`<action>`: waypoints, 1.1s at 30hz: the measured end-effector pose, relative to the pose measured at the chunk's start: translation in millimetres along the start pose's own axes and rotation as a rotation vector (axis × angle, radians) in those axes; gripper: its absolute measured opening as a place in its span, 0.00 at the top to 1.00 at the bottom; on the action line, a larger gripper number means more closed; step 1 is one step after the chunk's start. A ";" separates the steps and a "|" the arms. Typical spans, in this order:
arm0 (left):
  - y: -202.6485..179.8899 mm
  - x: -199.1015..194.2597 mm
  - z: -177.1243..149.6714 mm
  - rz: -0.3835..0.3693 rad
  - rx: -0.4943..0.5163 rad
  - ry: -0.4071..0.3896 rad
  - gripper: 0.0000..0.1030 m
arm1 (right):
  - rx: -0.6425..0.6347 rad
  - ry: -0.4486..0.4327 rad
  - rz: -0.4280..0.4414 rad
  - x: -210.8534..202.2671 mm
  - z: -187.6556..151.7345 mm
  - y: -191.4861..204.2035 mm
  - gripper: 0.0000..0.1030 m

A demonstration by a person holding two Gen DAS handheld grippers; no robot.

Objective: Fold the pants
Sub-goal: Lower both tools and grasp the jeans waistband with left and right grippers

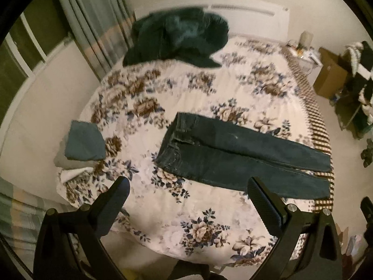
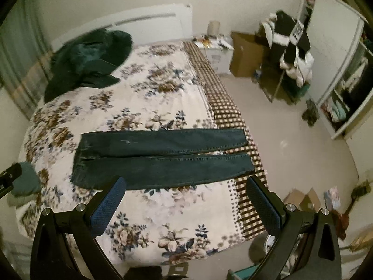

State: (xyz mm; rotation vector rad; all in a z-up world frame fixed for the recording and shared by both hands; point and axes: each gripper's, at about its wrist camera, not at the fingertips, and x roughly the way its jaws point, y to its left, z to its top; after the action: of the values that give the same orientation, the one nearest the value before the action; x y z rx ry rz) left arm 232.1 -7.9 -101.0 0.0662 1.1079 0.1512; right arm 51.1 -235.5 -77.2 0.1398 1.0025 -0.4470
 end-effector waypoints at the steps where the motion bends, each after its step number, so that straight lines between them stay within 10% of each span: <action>1: -0.3 19.0 10.7 0.000 -0.005 0.025 0.00 | 0.017 0.021 -0.011 23.9 11.2 2.7 0.00; 23: -39.7 448.4 175.1 0.091 -0.153 0.490 0.00 | 0.474 0.522 -0.161 551.0 122.1 -43.6 0.00; 33: -49.8 602.4 181.9 0.148 -0.323 0.652 0.00 | 0.651 0.597 -0.274 673.7 127.7 -121.4 0.00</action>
State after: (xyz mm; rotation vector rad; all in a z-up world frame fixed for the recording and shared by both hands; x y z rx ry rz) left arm 662.8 40.0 -560.0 -0.2049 1.7137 0.5073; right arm 407.1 -585.9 -562.5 0.7605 1.4361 -1.0134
